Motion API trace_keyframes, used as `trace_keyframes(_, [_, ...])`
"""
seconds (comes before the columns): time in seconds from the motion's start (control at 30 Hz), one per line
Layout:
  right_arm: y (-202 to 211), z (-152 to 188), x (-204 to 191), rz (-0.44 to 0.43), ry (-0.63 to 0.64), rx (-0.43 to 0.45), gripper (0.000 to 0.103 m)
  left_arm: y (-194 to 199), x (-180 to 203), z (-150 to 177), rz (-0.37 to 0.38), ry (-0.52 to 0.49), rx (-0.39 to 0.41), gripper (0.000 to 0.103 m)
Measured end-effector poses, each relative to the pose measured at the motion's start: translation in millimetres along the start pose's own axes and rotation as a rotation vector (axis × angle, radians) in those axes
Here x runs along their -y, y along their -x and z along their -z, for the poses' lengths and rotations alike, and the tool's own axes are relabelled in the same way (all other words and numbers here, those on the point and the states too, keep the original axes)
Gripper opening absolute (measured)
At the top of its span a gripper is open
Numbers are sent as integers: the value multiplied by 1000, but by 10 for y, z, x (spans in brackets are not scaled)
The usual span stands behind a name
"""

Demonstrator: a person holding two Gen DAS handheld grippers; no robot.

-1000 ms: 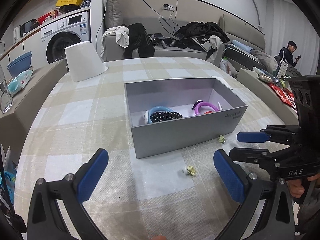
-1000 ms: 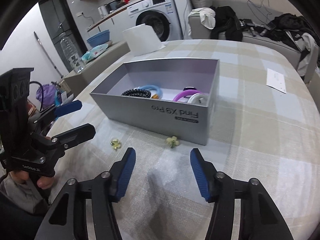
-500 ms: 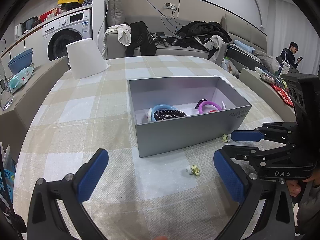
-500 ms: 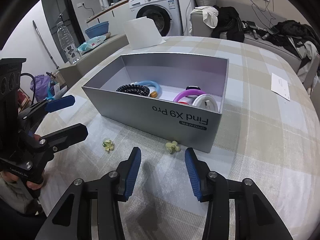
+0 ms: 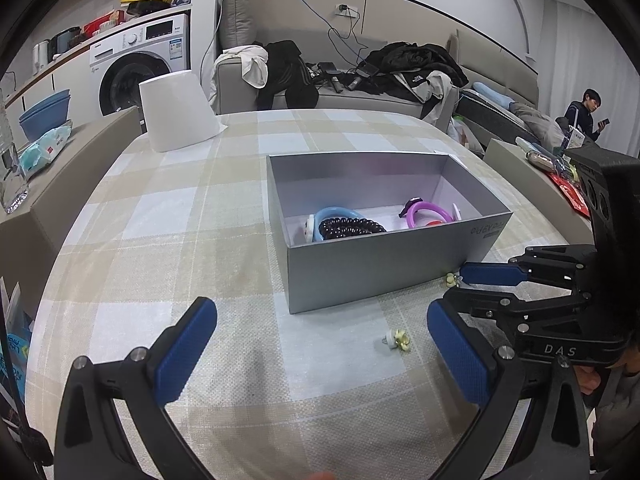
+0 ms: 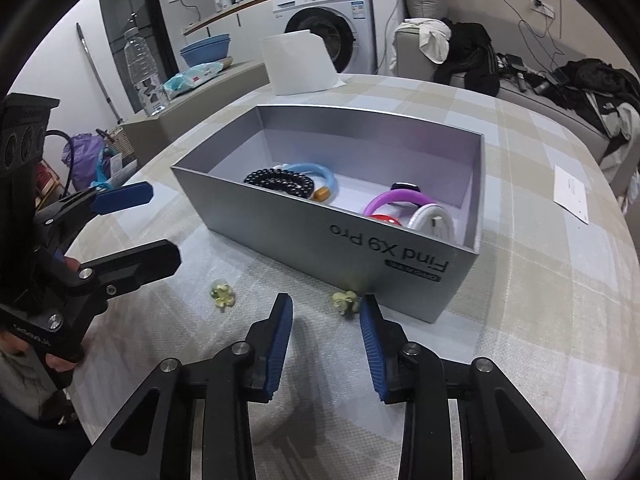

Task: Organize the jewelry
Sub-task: 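Grasp a yellow flower charm with right tool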

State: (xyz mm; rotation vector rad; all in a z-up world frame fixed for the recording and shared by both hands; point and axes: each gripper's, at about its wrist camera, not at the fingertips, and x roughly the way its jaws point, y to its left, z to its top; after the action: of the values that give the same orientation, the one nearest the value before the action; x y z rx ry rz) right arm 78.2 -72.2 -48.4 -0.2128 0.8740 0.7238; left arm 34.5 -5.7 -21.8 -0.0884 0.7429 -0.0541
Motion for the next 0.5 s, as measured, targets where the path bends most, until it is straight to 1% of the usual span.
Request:
trace_keyframes(0.1, [-11,-10,-18,0,12,-1,33,0,0,0,0,1,-1,102])
trace_keyframes(0.27, [-18,-19,-63,-23,30,1,30,-1,-3,3,-3,1,-1,102])
trace_keyframes(0.5, [-45,-26,-76,-13,37,-4,30,0,-34,-1,-6,9,-1,102])
